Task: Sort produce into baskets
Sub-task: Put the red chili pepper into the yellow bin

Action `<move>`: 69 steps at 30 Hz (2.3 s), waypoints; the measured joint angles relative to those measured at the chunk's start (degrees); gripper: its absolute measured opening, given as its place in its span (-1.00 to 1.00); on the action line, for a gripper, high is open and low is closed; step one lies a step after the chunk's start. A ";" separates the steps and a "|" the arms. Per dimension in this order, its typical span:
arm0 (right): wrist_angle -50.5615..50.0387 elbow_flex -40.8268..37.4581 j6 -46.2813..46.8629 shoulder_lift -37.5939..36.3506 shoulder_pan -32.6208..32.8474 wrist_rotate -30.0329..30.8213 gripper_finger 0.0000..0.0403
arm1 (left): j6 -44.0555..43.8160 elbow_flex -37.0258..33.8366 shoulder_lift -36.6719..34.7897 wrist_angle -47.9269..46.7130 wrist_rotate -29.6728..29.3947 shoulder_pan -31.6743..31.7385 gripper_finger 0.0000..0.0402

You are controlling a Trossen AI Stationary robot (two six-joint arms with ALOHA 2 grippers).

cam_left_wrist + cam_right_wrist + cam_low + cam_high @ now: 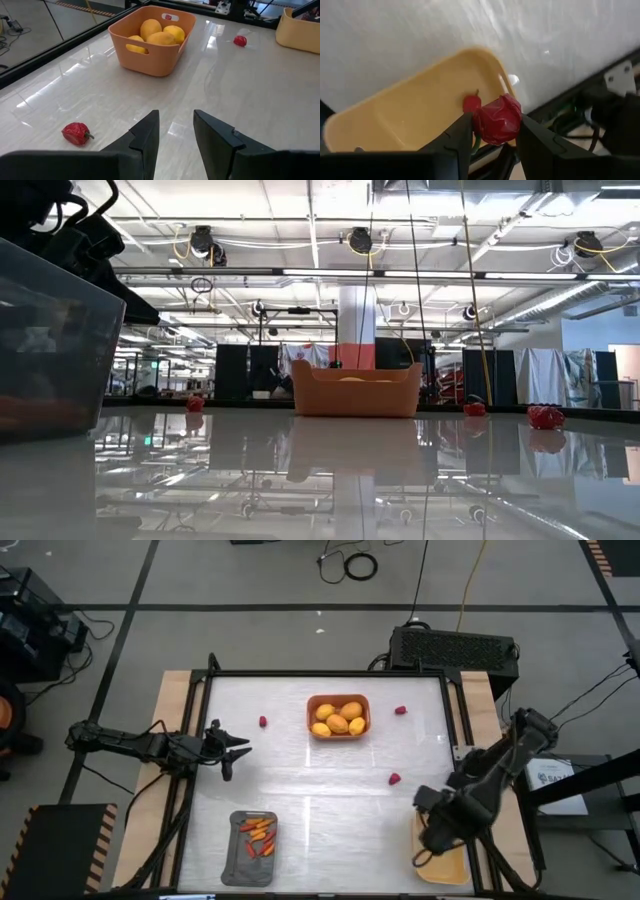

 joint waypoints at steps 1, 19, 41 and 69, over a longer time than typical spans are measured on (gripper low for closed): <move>-0.07 -0.59 1.97 -0.20 0.89 -0.02 -0.38 | 0.00 0.00 0.00 0.00 0.00 0.00 -0.37; 4.52 -3.19 15.78 -0.32 7.78 -5.97 -0.03 | 0.00 0.00 0.00 0.00 -0.02 0.00 -0.37; 22.59 -3.19 -4.10 -0.31 -11.22 28.62 0.19 | 0.00 0.00 0.00 0.00 -0.02 0.00 -0.37; 105.97 -3.12 -72.21 20.33 -49.13 15.11 0.19 | -2.86 0.01 0.00 0.00 3.41 -0.02 -0.37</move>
